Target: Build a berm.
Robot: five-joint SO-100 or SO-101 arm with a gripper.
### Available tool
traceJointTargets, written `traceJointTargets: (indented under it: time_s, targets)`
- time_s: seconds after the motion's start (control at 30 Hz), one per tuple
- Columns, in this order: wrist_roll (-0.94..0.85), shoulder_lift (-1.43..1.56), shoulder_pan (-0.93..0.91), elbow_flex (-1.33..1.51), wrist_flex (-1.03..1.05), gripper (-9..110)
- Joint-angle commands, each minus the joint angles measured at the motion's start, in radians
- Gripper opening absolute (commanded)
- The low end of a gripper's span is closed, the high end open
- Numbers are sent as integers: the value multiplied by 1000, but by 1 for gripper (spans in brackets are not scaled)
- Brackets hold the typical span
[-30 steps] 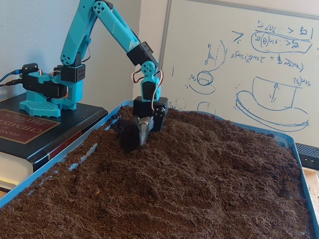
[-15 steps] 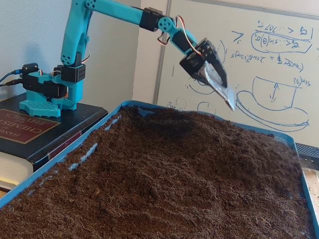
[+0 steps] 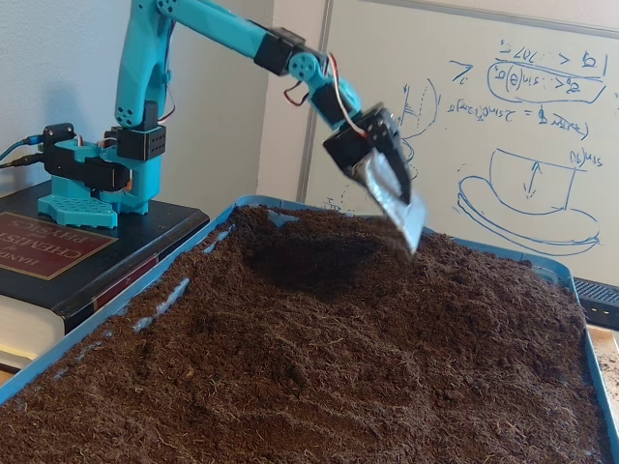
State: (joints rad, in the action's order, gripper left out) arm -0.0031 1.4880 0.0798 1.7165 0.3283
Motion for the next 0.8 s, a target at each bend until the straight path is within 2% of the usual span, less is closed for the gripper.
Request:
traceJointTargets:
  time_s: [0.0, 0.37, 0.5, 0.6, 0.77]
  targets:
    - [-11, -21, -23, -272, -32, 1]
    - [6, -834, -11, -1236, -32, 1]
    - [8, -1104, -12, -1508, -31, 1]
    - [8, -1255, -23, -1571, -25, 1]
    - [-5, -1376, -48, -1514, -15, 1]
